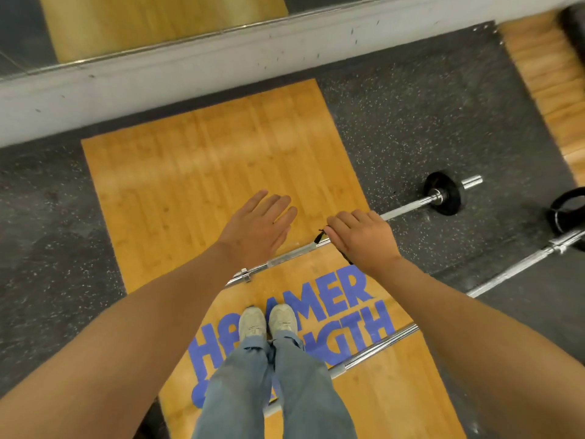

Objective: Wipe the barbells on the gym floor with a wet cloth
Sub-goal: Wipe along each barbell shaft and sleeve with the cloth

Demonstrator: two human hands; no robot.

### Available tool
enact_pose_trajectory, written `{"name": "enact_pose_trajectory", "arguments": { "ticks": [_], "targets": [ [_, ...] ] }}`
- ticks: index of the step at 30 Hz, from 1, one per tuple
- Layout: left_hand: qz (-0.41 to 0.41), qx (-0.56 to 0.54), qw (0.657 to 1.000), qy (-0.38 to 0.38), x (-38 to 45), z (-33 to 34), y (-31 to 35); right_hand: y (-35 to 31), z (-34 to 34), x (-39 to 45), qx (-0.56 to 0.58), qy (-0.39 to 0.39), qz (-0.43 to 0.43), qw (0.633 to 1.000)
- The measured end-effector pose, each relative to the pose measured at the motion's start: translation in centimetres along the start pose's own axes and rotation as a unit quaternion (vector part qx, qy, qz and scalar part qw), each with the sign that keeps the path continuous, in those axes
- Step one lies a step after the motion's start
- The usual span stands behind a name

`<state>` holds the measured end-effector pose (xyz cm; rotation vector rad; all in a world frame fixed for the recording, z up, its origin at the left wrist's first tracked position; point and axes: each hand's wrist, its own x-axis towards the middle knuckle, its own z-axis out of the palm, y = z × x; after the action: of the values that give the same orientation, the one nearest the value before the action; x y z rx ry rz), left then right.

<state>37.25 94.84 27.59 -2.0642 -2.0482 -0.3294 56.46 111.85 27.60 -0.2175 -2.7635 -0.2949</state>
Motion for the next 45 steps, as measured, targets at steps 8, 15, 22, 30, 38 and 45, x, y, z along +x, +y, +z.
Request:
{"name": "enact_pose_trajectory", "arguments": {
  "ticks": [8,15,22,30,38,45],
  "targets": [
    [-0.008,0.025,1.000,-0.001,3.3,-0.5,0.5,2.5,0.6,0.9,0.010,0.008,0.014,1.000],
    [-0.050,0.057,0.996,-0.035,5.1,1.7,2.5,7.1,4.0,-1.1,0.049,-0.003,-0.037,0.998],
    [-0.136,0.065,0.985,-0.080,6.2,7.5,5.2,13.1,9.0,-4.2,0.069,-0.015,-0.171,0.983],
    [-0.204,0.038,0.973,-0.100,4.2,17.4,7.5,14.1,18.1,-8.6,0.088,-0.030,-0.177,0.980],
    [-0.244,0.009,0.960,-0.136,-2.2,30.1,8.3,9.3,31.7,-12.9,0.124,0.021,-0.194,0.973],
    [-0.285,-0.009,0.944,-0.167,-7.1,41.5,10.4,4.7,41.7,-16.5,0.188,0.023,-0.243,0.951]
  ]
}}
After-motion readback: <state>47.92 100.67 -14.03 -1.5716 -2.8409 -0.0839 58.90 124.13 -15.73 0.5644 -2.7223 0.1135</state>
